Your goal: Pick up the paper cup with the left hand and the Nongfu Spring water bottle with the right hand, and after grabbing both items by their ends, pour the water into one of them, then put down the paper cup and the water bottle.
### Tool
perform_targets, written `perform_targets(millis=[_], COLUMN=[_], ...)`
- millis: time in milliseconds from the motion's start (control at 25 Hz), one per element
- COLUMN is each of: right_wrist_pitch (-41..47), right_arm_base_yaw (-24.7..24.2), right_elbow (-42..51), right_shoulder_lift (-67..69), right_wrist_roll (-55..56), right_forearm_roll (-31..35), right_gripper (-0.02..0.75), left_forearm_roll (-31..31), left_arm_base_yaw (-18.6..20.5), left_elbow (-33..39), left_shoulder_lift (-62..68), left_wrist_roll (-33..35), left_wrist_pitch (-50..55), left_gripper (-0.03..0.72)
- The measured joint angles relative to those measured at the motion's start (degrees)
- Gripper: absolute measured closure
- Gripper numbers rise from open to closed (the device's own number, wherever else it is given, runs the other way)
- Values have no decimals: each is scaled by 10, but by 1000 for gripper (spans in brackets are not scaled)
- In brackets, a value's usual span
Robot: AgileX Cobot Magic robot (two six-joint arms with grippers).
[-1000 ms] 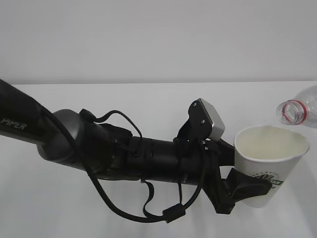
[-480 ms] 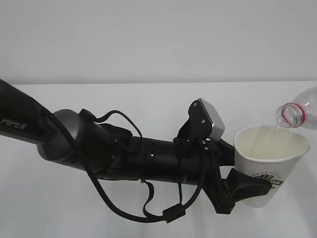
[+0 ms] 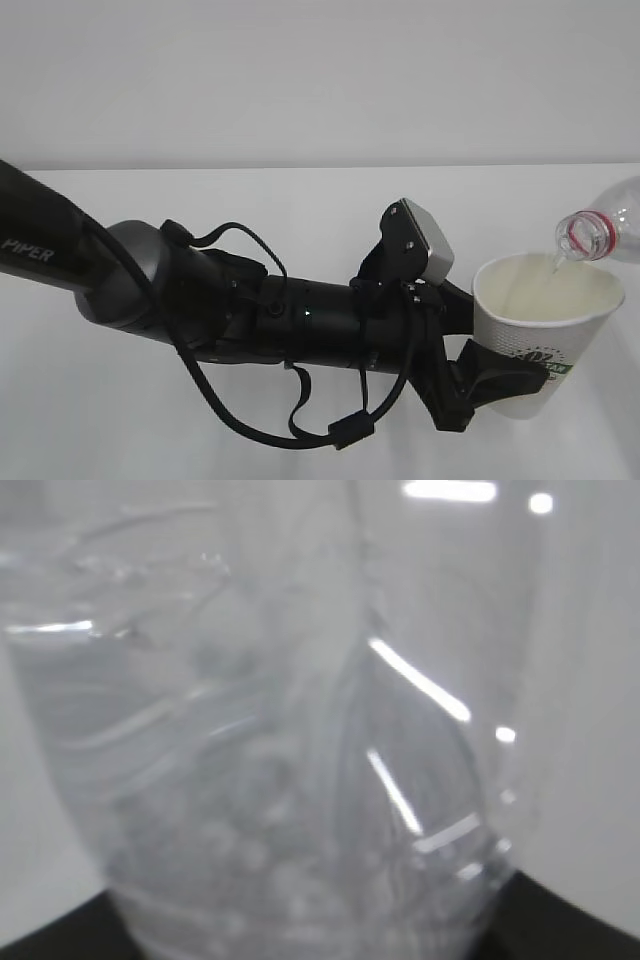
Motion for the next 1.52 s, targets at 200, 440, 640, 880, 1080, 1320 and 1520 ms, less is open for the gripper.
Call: perform_targets(millis=[200,440,640,880,1080,1320,1520], right_wrist_pitch=[0,0,0,0,0,0,0], right_arm_base_yaw=[0,0,0,0,0,0,0], right_elbow=[0,0,0,0,0,0,0], right_shoulder_lift=[0,0,0,0,0,0,0], right_wrist_roll=[-4,-4,-4,-4,-6,-6,-7], right_forearm_roll=[6,8,8,8,8,8,8], right_gripper=[360,360,360,360,360,360,360], left_forearm_roll=[0,0,0,0,0,0,0], left_arm_base_yaw=[0,0,0,0,0,0,0], left_elbow=[0,0,0,0,0,0,0], left_shoulder_lift=[0,0,0,0,0,0,0], left_wrist_roll=[0,0,0,0,0,0,0], left_wrist_pitch=[0,0,0,0,0,0,0], left_gripper=[200,200,200,200,200,200,200])
